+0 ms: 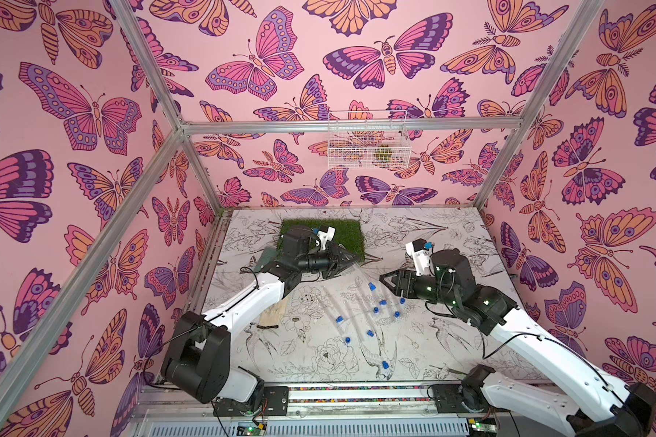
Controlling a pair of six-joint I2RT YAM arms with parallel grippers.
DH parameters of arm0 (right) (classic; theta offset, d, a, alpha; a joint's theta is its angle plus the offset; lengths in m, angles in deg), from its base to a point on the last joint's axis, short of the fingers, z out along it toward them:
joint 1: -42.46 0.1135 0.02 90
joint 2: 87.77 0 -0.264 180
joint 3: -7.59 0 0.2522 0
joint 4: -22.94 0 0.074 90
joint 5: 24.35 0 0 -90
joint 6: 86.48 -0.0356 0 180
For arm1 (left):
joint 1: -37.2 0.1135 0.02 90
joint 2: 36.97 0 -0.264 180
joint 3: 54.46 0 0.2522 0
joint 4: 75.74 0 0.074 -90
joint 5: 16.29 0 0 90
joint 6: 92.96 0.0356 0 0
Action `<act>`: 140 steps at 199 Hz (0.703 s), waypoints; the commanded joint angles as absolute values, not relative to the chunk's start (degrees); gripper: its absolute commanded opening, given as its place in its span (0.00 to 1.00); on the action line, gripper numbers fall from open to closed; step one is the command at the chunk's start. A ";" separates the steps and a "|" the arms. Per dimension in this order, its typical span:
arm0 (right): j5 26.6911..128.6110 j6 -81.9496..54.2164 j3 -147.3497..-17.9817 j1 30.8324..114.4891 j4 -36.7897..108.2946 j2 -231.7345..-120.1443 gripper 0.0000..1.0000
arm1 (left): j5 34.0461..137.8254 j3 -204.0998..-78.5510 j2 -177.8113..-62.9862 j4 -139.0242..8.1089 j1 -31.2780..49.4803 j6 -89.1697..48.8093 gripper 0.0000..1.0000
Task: Remove stoppers from test tubes
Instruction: Pick up the test tube at the center of the board, then open the stopper on the test tube.
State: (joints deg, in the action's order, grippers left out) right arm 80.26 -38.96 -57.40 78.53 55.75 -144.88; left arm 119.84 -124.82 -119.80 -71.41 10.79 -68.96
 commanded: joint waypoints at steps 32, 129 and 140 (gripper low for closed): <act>81.22 -46.51 -54.35 77.57 47.64 -144.46 0.61 | 113.32 -121.72 -115.20 -70.69 12.12 -72.91 0.04; 86.68 -51.49 -50.91 76.22 40.59 -144.96 0.61 | 105.98 -115.18 -111.01 -72.47 13.34 -84.96 0.04; 87.32 -52.06 -50.91 76.28 40.35 -145.62 0.61 | 105.26 -113.85 -110.61 -73.19 13.45 -87.03 0.04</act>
State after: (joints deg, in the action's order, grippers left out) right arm 84.88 -50.15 -51.34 76.61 43.12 -144.83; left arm 108.25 -116.62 -112.17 -71.45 12.82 -81.79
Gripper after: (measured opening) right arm 0.613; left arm 0.175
